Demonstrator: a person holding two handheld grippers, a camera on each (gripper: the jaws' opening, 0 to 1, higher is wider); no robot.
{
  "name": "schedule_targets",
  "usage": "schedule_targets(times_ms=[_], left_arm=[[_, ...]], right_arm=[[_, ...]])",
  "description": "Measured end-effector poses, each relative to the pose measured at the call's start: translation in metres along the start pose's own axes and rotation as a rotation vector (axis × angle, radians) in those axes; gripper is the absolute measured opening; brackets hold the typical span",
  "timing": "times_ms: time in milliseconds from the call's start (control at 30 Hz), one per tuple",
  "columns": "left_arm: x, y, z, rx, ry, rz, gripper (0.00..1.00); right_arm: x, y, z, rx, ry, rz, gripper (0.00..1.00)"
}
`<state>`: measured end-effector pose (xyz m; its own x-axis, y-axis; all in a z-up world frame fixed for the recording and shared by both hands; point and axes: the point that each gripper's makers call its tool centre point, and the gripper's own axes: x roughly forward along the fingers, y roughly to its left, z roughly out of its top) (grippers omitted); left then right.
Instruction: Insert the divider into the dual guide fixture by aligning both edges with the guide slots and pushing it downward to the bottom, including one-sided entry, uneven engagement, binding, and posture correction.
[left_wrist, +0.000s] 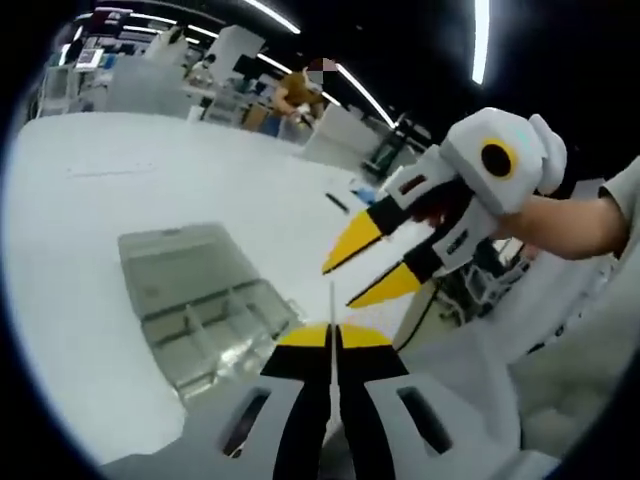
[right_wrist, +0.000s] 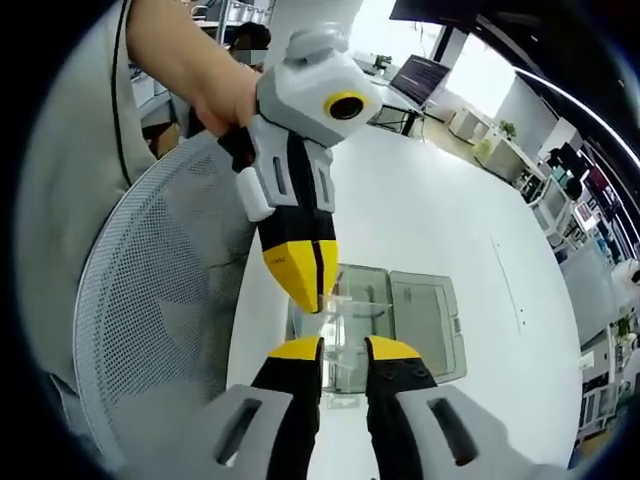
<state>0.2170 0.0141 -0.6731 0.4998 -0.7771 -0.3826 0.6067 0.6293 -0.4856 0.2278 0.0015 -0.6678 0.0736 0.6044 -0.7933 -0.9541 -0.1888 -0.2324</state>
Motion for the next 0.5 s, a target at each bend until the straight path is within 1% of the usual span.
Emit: schedule_targets(times_ms=[100, 200, 400, 500], left_arm=[[-0.0003, -0.0007, -0.0002, 0.036, 0.001, -0.005, 0.00], [-0.0011, -0.0034, 0.0011, 0.059, -0.007, -0.013, 0.00], [-0.0021, -0.0054, 0.0005, 0.093, 0.000, -0.021, 0.00], [-0.0029, -0.0071, 0.0014, 0.109, -0.005, -0.026, 0.00]], right_arm=[[0.0000, -0.0008, 0.0000, 0.001, 0.003, 0.016, 0.07], [0.0008, 0.0019, 0.0005, 0.007, 0.003, 0.051, 0.07], [0.0015, 0.0042, 0.0017, 0.004, 0.005, 0.092, 0.04], [0.0022, 0.0091, 0.0024, 0.000, 0.007, 0.133, 0.03]])
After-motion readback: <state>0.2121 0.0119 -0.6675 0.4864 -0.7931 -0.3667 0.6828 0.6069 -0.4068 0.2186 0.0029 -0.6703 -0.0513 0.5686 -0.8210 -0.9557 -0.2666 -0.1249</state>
